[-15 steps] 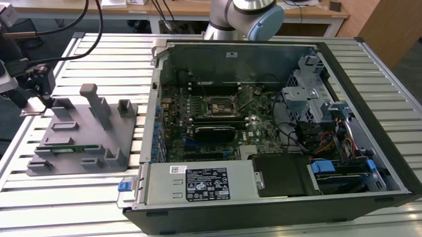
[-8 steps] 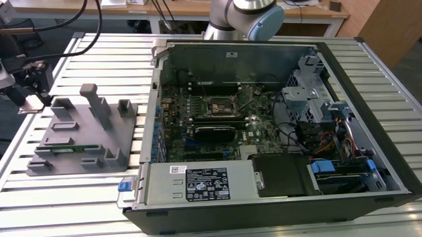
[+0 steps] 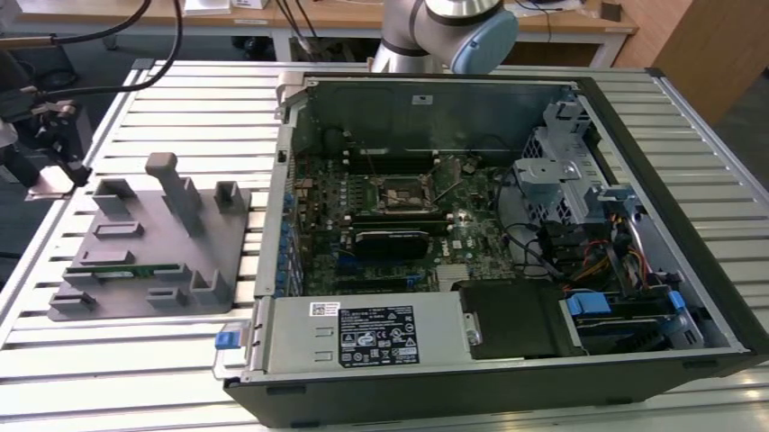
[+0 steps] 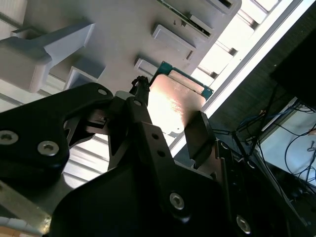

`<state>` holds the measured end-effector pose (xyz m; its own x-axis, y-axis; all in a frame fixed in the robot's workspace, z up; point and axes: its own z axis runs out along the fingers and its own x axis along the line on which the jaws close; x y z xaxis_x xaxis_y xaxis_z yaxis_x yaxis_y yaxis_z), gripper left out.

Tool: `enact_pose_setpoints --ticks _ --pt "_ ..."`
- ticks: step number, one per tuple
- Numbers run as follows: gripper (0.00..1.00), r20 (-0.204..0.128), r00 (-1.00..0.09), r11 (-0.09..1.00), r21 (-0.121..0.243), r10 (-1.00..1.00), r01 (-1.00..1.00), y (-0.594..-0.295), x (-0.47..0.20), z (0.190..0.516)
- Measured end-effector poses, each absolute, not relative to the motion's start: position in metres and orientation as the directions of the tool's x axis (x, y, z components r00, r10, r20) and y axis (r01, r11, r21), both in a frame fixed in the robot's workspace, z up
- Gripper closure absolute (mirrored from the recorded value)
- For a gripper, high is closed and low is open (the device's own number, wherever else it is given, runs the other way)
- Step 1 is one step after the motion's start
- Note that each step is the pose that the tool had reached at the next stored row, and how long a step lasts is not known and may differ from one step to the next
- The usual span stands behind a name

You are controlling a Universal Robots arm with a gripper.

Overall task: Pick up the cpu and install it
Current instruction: 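Pick up the cpu and move it towards the insertion slot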

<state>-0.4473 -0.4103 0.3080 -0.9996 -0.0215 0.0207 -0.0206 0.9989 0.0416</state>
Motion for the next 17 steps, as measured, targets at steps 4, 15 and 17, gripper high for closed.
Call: enact_pose_setpoints --ticks 4,15,17 --pt "0.47 0.021 -1.000 0.999 0.042 -0.022 -0.021 -0.410 -0.447 0.316" --pt "0.47 0.021 -1.000 0.999 0.042 -0.021 -0.021 -0.409 -0.447 0.349" --pt "0.47 0.021 -1.000 0.999 0.042 -0.021 -0.021 -0.409 -0.447 0.356"
